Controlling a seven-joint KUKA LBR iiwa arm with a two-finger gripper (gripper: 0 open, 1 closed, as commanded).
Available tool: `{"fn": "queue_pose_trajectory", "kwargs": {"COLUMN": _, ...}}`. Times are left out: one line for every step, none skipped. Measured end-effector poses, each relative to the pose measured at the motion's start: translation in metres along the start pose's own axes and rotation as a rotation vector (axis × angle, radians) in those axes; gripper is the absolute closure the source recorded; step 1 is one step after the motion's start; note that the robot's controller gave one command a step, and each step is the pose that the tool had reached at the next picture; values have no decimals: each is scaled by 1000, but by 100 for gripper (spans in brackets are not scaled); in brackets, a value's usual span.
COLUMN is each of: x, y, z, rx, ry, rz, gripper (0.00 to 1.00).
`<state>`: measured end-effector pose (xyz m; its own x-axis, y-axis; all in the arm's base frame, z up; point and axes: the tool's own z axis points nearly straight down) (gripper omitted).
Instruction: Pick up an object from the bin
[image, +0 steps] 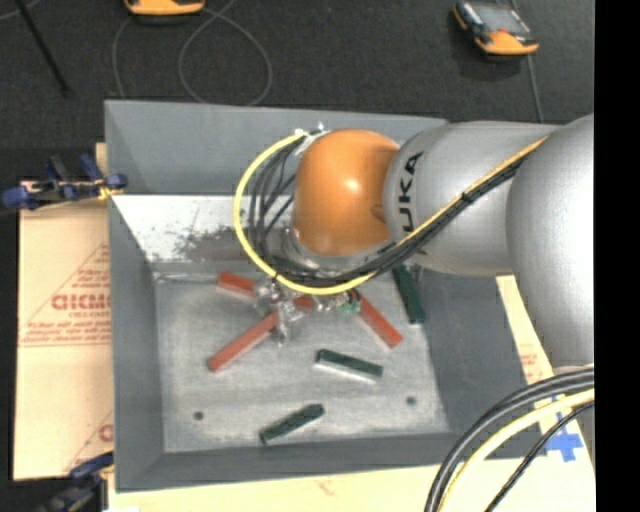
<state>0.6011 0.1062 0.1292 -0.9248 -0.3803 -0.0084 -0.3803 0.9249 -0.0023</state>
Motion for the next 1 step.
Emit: {"fn": "queue_pose_trajectory", "kwargs": {"x": 33, "y": -40, "z": -120, "rx": 3, "ry": -3, "rz": 4, "gripper": 100}}
